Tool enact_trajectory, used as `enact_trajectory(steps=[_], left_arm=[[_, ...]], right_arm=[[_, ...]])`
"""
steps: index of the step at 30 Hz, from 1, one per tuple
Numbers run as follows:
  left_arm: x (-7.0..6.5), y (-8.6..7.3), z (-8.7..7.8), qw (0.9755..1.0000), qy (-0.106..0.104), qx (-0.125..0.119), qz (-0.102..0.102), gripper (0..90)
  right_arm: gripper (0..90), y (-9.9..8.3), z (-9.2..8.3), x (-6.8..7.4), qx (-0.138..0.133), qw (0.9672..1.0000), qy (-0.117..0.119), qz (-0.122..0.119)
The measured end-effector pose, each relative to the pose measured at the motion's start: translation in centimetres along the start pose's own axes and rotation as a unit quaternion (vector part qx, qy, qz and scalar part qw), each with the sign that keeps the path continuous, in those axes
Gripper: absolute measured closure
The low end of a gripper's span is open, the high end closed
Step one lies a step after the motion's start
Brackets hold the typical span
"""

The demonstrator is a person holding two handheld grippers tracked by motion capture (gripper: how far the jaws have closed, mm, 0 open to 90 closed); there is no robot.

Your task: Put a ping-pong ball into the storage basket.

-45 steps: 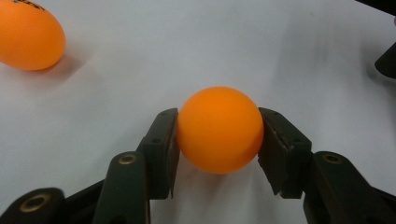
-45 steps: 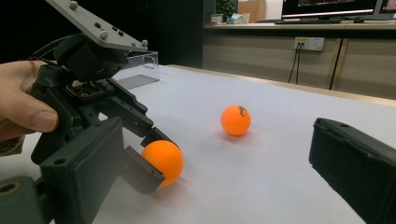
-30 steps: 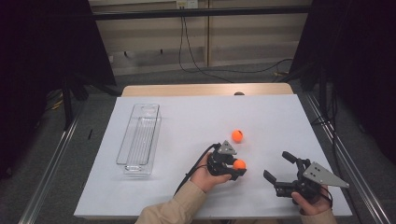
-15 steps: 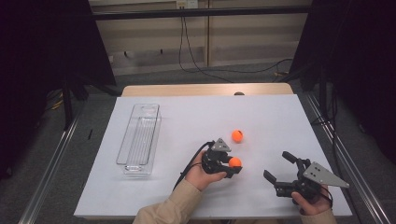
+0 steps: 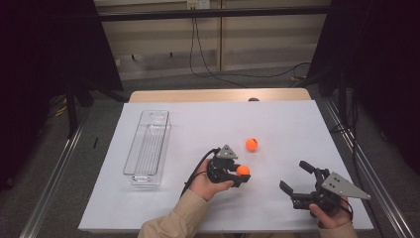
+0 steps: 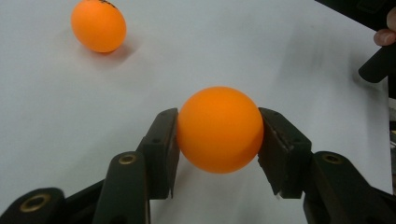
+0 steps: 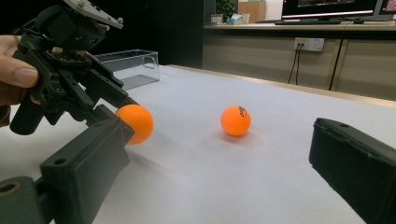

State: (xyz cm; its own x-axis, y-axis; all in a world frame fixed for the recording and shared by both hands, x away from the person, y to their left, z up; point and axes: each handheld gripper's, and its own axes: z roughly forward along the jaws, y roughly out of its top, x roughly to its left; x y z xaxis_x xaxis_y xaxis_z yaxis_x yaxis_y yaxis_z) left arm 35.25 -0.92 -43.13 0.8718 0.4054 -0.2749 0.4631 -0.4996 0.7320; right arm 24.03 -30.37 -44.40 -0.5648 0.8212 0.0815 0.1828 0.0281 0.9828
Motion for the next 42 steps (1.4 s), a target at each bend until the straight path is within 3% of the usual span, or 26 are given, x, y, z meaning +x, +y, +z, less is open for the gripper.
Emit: enact_trajectory(steps=[42], left_arm=[[2.0,-0.2,-2.8,0.9993,0.014,-0.007,-0.033,50.8]], right_arm=[[3.4,0.0,0.0,0.1,0.0,1.0,0.003,-0.001]])
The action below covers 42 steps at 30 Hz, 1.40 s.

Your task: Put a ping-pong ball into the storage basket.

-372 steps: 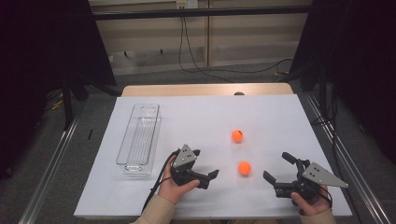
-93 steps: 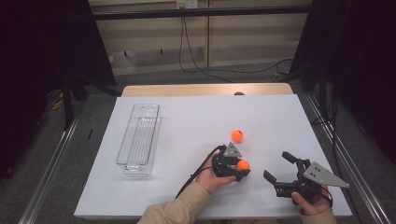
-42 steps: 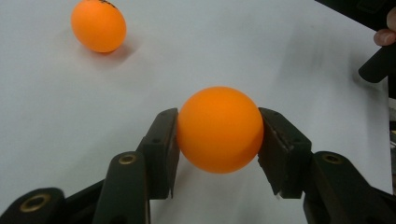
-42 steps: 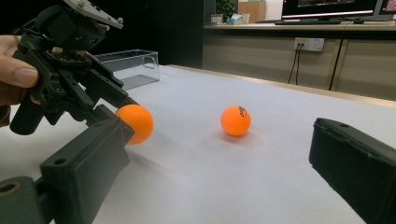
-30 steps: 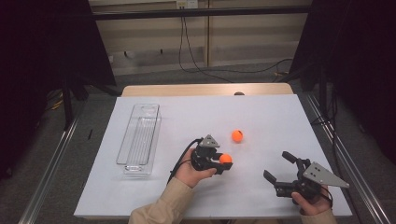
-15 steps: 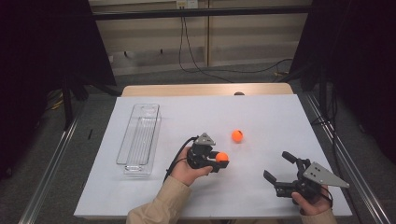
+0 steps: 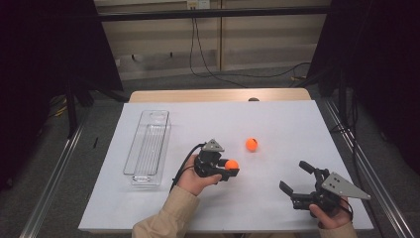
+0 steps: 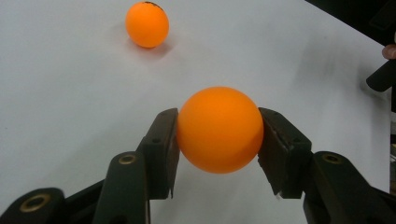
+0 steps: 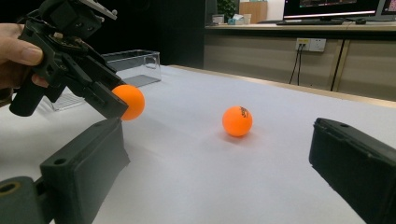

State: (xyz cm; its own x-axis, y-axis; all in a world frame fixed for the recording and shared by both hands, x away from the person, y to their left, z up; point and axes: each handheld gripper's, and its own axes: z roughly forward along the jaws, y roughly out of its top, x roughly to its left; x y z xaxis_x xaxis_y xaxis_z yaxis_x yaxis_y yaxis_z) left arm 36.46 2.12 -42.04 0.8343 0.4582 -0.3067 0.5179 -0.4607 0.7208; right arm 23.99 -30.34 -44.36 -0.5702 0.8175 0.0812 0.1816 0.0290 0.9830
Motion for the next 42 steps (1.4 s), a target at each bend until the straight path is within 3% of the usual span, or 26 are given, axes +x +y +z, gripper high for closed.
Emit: enact_trajectory(steps=[42], left_arm=[[1.3,0.2,-2.3,0.9995,0.017,-0.015,-0.023,50.8]], right_arm=[[3.5,0.0,0.0,0.0,-0.001,1.0,0.001,-0.001]])
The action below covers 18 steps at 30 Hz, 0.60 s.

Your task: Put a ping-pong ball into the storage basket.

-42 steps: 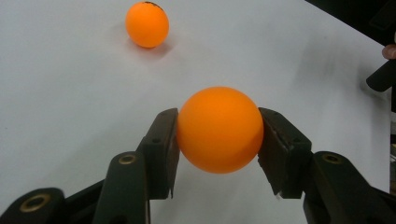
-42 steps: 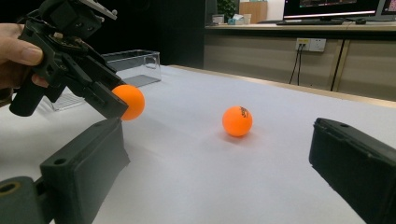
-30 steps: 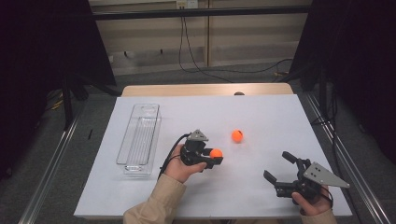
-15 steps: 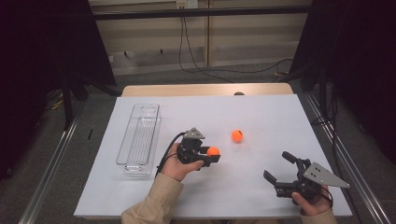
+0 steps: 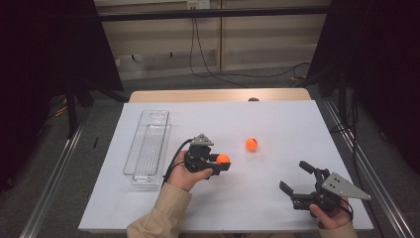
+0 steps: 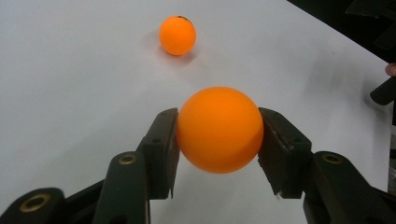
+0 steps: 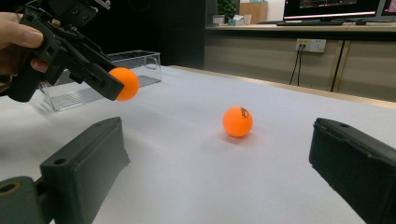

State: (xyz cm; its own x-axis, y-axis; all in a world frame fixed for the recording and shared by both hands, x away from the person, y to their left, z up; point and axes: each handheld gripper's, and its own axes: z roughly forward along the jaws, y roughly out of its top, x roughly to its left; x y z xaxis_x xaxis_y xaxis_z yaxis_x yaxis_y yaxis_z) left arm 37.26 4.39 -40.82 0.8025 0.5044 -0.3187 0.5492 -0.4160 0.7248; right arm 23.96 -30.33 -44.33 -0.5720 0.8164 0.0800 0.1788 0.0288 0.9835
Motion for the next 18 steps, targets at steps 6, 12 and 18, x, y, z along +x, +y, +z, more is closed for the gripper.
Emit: enact_trajectory(steps=[6,12,18], left_arm=[[0.23,0.02,-0.32,1.0,0.003,0.002,-0.004,50.8],[0.45,0.04,-0.63,0.9999,0.007,0.001,-0.009,50.8],[0.72,0.01,-0.89,0.9999,0.012,0.002,-0.012,50.8]], right_arm=[[3.5,0.01,-0.01,0.0,-0.001,1.0,0.0,0.0],[3.5,0.0,0.0,0.01,0.0,1.0,-0.001,0.0],[3.5,0.01,0.0,0.01,0.0,1.0,-0.001,0.0]])
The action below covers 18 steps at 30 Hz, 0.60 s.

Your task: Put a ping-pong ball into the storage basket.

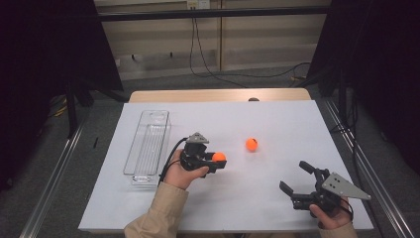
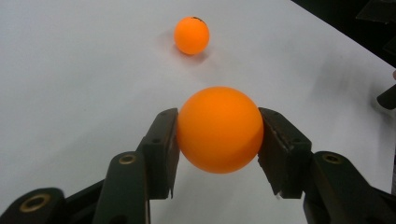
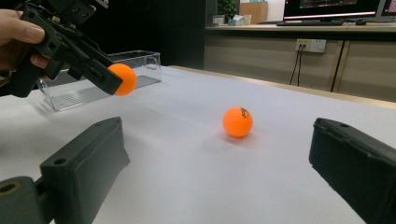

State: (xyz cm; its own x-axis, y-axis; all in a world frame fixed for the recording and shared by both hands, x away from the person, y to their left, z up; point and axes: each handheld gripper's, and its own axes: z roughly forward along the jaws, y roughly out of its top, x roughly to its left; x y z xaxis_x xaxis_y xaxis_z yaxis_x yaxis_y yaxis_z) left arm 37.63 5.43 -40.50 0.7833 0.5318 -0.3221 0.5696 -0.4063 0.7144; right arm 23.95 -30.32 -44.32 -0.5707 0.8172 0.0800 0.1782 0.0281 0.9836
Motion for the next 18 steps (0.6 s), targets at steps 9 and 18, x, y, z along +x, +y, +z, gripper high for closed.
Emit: enact_trajectory(steps=[9,18], left_arm=[[0.26,0.01,-0.31,1.0,0.002,-0.001,-0.002,50.8],[0.58,-0.03,-0.73,0.9999,0.012,-0.003,-0.008,50.8]], right_arm=[[3.5,0.01,0.0,0.01,0.0,1.0,0.001,0.0],[3.5,0.0,0.0,0.0,0.0,1.0,0.0,0.0]])
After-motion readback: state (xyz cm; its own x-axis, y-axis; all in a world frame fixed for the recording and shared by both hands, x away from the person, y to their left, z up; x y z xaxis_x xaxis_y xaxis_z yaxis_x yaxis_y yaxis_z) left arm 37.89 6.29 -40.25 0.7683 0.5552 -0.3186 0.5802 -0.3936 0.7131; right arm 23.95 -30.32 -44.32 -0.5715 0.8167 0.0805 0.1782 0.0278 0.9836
